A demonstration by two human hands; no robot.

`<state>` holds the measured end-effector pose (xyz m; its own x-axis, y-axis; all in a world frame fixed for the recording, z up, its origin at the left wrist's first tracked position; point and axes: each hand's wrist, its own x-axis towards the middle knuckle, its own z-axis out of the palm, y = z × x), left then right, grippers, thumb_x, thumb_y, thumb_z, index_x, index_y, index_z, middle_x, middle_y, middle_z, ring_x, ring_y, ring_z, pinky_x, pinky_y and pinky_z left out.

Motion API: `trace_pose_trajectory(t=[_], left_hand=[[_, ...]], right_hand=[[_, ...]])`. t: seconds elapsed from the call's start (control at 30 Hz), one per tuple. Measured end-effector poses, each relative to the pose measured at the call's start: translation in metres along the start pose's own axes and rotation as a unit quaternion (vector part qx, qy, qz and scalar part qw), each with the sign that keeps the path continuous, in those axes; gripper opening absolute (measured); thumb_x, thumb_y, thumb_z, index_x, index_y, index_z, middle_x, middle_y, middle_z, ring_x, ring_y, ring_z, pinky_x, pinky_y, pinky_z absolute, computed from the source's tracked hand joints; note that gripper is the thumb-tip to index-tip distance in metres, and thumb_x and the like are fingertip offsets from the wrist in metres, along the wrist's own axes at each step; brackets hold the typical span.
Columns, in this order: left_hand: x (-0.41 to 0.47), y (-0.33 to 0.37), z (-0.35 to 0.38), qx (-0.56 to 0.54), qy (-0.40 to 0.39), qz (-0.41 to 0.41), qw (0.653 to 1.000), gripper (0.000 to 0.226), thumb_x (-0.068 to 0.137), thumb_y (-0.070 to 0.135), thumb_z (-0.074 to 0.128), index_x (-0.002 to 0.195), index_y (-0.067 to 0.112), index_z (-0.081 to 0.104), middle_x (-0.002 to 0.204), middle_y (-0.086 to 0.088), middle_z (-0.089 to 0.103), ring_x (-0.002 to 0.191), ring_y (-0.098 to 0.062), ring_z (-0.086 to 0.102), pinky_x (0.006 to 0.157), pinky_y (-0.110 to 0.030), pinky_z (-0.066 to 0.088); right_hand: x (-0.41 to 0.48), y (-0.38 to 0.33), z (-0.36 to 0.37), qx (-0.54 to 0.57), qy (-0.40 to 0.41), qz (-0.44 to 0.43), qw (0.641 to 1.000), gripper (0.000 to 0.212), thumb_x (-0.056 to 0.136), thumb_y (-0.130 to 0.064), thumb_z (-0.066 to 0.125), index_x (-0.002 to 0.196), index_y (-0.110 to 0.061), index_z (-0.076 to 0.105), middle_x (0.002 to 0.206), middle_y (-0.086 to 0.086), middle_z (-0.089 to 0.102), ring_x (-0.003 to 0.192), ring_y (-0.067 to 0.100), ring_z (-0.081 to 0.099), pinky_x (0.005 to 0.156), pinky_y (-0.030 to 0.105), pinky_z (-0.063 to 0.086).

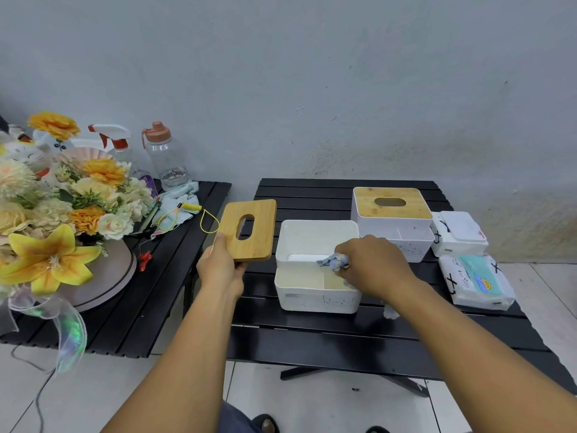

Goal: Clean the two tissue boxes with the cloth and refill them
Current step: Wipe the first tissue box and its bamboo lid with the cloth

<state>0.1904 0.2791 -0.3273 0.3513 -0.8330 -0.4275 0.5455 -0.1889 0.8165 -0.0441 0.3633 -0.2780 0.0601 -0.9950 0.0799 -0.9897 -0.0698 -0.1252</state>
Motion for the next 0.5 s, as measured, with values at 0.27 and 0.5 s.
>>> trace_pose_trajectory(t=[0.27, 0.5], left_hand=[[0.01, -0.016, -0.012, 0.058, 0.007, -0.024, 0.998, 0.016, 0.107, 0.027, 0.057, 0.099, 0.014, 0.06, 0.105, -0.011, 0.067, 0.097, -0.027, 0.067, 0.086, -0.046, 0.059], [0.008, -0.031, -0.018, 0.128, -0.014, -0.058, 0.99, 0.019, 0.106, 0.028, 0.059, 0.114, 0.011, 0.061, 0.104, -0.012, 0.07, 0.09, -0.024, 0.069, 0.065, -0.038, 0.057]], right_hand=[[-0.013, 0.008, -0.004, 0.012, -0.005, -0.001, 1.0, 0.03, 0.088, -0.034, 0.064, 0.064, -0.024, 0.048, 0.076, -0.002, 0.065, 0.075, 0.024, 0.059, 0.05, 0.025, 0.028], [-0.02, 0.012, -0.017, 0.028, 0.003, 0.008, 1.0, 0.023, 0.088, -0.037, 0.064, 0.07, -0.026, 0.056, 0.076, -0.002, 0.065, 0.076, 0.024, 0.059, 0.056, 0.027, 0.038]])
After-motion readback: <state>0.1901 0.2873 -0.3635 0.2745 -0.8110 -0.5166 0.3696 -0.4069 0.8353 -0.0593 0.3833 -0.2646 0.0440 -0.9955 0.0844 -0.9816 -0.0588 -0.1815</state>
